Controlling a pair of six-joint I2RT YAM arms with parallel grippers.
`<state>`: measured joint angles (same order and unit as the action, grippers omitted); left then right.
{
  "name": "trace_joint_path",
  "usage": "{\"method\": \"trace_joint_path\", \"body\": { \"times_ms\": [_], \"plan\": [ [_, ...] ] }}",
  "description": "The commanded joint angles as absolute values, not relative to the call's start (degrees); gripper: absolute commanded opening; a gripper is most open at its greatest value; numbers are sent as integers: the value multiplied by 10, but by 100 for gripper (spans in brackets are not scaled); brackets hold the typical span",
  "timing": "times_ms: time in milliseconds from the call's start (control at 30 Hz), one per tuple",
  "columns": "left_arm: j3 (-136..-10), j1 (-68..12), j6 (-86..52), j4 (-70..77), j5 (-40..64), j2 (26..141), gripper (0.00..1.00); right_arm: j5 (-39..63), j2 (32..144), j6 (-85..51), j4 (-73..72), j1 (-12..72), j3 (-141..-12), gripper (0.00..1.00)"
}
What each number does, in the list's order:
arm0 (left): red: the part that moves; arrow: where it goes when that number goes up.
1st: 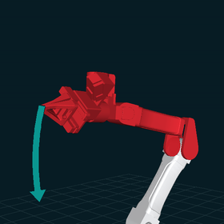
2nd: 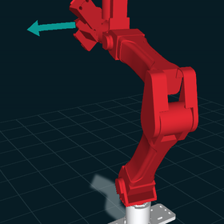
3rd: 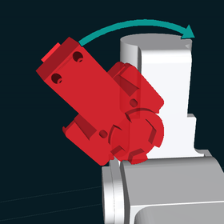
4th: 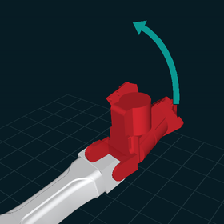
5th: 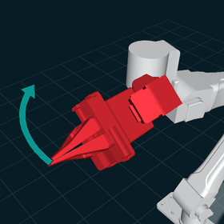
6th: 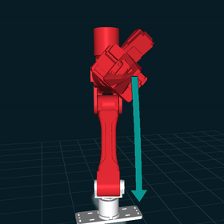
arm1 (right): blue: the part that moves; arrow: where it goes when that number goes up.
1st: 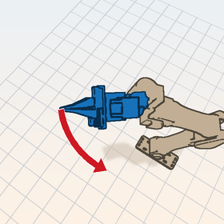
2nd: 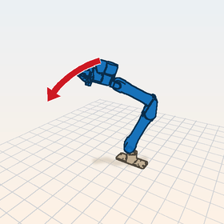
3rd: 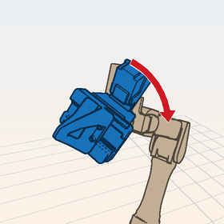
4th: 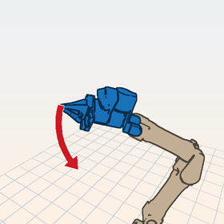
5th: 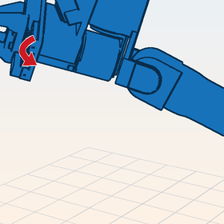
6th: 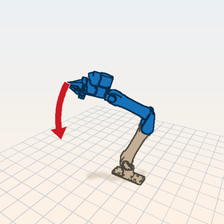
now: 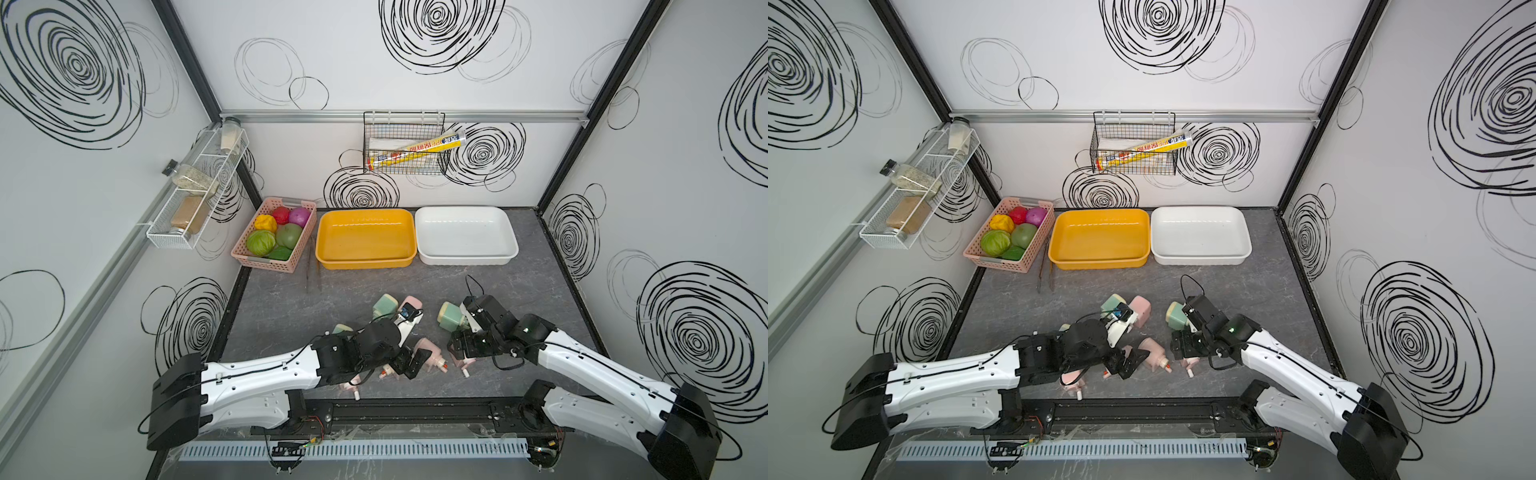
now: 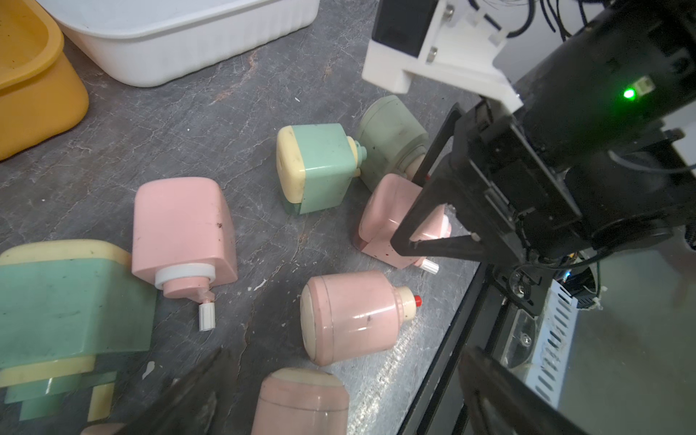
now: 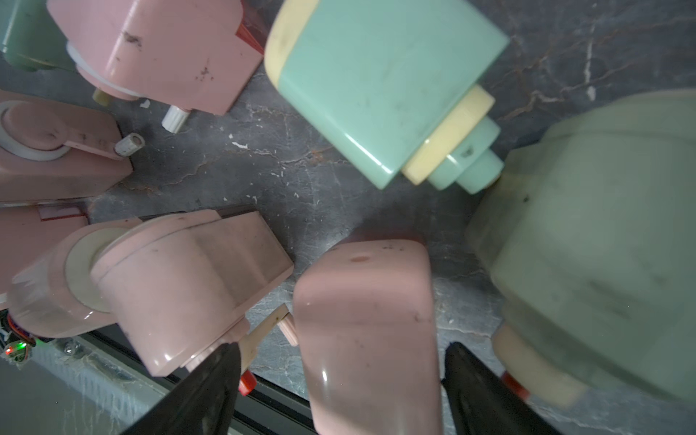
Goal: Place the pencil sharpeners by color into the storage box
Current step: Pick up the pencil sharpener from the center of the board.
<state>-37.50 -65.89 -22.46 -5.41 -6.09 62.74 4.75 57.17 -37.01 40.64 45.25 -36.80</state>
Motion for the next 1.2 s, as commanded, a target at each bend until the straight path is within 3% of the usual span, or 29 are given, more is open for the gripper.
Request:
{"method": "trace_joint_path", "body": {
  "times_ms": [0,167,367,600,1167],
  "plan": [
    [-369,-656,-218,-27,-62,619,99,22,574,-405,440,467,-369,88],
    [-367,-653,-216,-21,-52,618,99,59,553,-425,428,485,-360,88],
    [-364,-651,-218,-11,-46,621,99,26,558,-440,427,504,-362,87],
    [-366,-648,-218,-11,-44,626,99,-97,592,-491,456,516,-371,83],
    [-357,-608,-232,-6,-7,614,99,-148,657,-508,420,583,-390,66]
  ]
}}
